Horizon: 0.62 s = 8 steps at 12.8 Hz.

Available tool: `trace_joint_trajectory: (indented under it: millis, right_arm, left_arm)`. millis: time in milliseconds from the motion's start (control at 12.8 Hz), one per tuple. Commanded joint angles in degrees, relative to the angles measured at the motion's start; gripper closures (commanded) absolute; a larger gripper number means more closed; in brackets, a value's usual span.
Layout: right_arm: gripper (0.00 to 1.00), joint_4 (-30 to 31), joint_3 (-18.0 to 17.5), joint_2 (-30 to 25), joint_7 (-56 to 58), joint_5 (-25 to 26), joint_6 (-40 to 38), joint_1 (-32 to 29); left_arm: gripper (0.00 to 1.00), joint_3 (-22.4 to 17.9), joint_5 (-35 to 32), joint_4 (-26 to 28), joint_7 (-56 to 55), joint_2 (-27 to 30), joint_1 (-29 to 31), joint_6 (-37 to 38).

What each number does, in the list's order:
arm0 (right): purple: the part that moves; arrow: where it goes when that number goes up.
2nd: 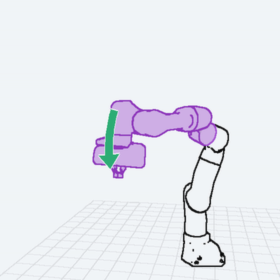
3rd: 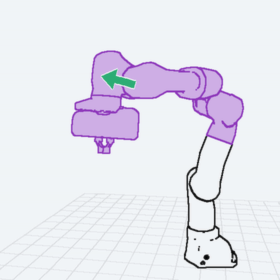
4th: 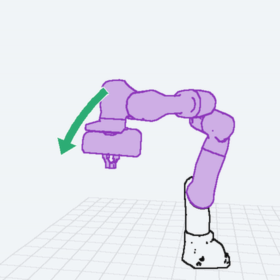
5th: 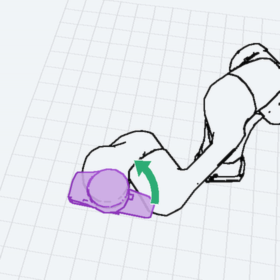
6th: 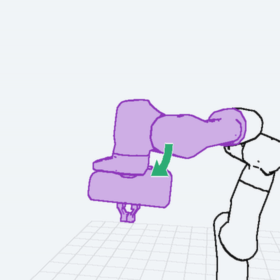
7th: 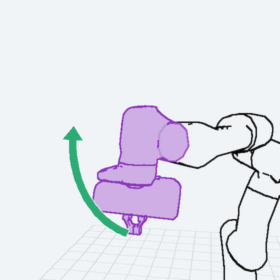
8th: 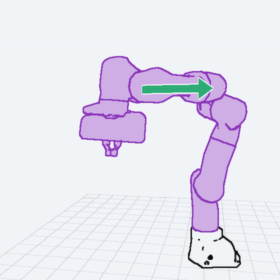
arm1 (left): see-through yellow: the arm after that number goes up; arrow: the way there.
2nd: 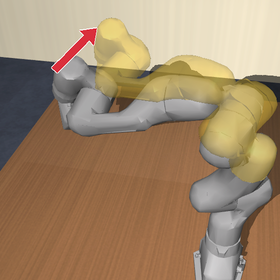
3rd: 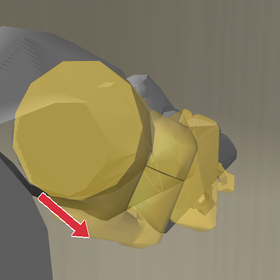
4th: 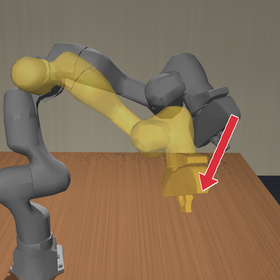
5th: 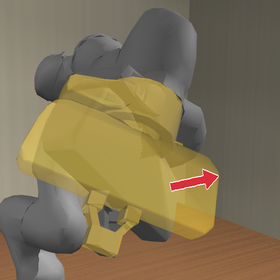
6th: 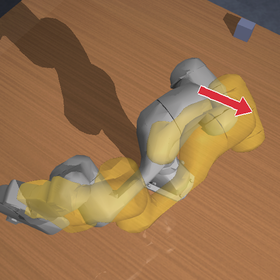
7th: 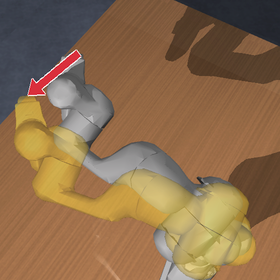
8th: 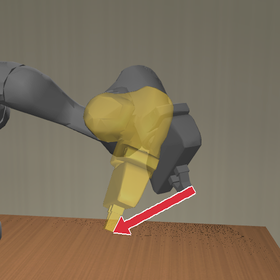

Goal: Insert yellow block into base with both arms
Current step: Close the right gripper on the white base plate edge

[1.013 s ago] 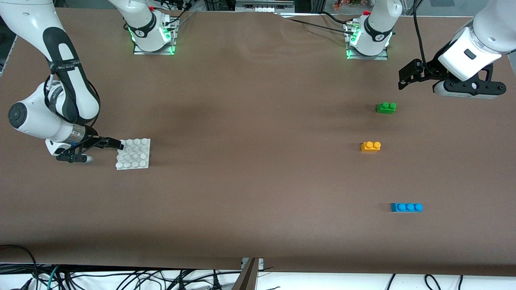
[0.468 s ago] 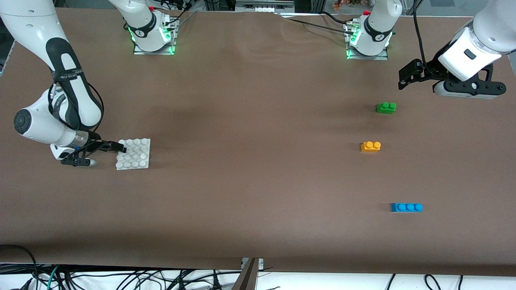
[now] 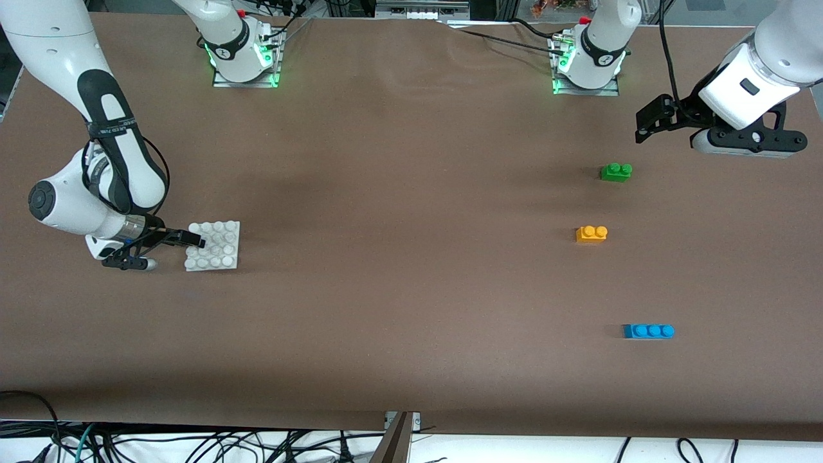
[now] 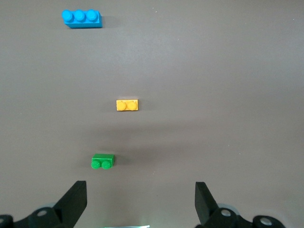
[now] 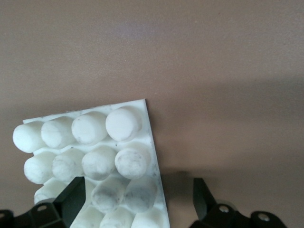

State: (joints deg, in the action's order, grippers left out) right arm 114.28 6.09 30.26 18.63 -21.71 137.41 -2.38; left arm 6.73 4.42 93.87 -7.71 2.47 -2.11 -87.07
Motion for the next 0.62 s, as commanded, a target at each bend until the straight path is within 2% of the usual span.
trace_joint_trajectory:
  millis: [0,546]
  right_arm:
    - [0.00,-0.9,-1.2,0.9,1.4,-1.4,0.1,-0.5]
    - [0.01,-0.9,-1.3,0.9,4.0,-1.1,-0.5,-0.3]
  left_arm:
    - [0.00,0.0,-1.4,-1.9,-0.3,-0.8,-0.2,1.3]
    - [0.00,0.0,-1.4,-1.9,-0.3,-0.8,-0.1,1.3]
